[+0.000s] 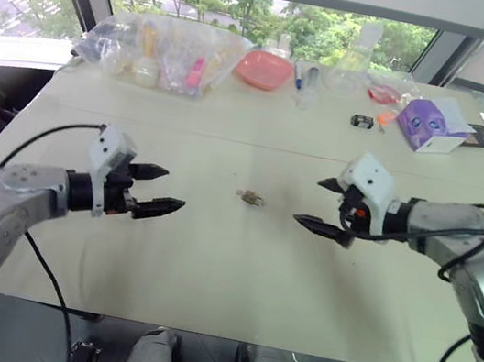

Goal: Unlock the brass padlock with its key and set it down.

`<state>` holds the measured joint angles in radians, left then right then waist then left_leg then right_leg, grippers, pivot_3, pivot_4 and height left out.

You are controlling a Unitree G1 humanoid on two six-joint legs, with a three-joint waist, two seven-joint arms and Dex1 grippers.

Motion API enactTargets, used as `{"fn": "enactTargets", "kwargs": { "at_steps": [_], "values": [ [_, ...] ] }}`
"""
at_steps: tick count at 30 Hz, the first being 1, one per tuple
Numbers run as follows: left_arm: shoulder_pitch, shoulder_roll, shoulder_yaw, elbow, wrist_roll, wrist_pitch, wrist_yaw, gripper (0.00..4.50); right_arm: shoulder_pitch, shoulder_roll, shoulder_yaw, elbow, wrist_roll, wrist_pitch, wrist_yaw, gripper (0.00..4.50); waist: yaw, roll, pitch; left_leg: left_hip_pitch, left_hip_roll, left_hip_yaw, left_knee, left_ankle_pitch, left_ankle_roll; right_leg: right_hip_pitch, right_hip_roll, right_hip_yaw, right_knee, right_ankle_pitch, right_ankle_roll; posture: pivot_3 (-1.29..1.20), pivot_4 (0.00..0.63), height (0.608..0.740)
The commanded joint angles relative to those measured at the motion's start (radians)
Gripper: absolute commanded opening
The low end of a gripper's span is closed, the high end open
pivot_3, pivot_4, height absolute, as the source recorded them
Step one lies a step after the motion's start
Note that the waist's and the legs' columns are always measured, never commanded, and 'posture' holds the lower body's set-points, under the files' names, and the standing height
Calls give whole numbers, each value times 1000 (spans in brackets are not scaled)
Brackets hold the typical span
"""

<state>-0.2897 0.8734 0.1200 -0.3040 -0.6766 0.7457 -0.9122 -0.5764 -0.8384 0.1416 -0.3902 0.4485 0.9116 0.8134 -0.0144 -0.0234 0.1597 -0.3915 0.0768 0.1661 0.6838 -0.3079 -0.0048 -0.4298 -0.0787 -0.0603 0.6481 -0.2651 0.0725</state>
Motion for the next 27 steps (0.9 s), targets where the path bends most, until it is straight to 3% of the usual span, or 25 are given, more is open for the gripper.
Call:
{"fn": "enactTargets", "kwargs": {
  "at_steps": [1,6,9,22,25,27],
  "values": [
    [-90,66,-56,56,47,-33,-110,4338,-124,131,129,122,-58,-23,-3,4500,-6,0,0,0,0,0,0,0,0,0,0,0,0,0,0,0,150,740],
    [-132,56,-69,98,82,-52,-124,4338,-207,273,262,339,-187,-116,-9,4500,2,0,0,-3,0,2,0,2,-3,-3,0,0,1,0,0,0,150,740],
    [-111,45,-58,75,82,-46,-112,4338,-229,320,287,418,-227,-146,-5,4500,2,0,0,-15,0,2,4,2,-3,-13,-1,0,1,1,1,0,150,740],
    [-14,-2,-8,-40,48,7,-17,4338,-255,384,327,604,-373,-209,28,4500,-2,0,0,-17,2,2,11,2,-3,-14,0,-2,7,1,1,0,150,740],
    [-14,-4,-8,-39,48,8,-11,4387,-252,402,327,610,-394,-213,19,3676,-2,0,0,-17,2,2,11,2,-3,-14,0,-2,8,1,1,0,150,740],
    [-15,-6,-12,-35,50,5,-10,4387,-245,404,335,599,-408,-213,27,2766,-3,0,0,-17,2,2,12,2,-3,-14,0,-2,9,1,1,0,150,740]
  ]
}}
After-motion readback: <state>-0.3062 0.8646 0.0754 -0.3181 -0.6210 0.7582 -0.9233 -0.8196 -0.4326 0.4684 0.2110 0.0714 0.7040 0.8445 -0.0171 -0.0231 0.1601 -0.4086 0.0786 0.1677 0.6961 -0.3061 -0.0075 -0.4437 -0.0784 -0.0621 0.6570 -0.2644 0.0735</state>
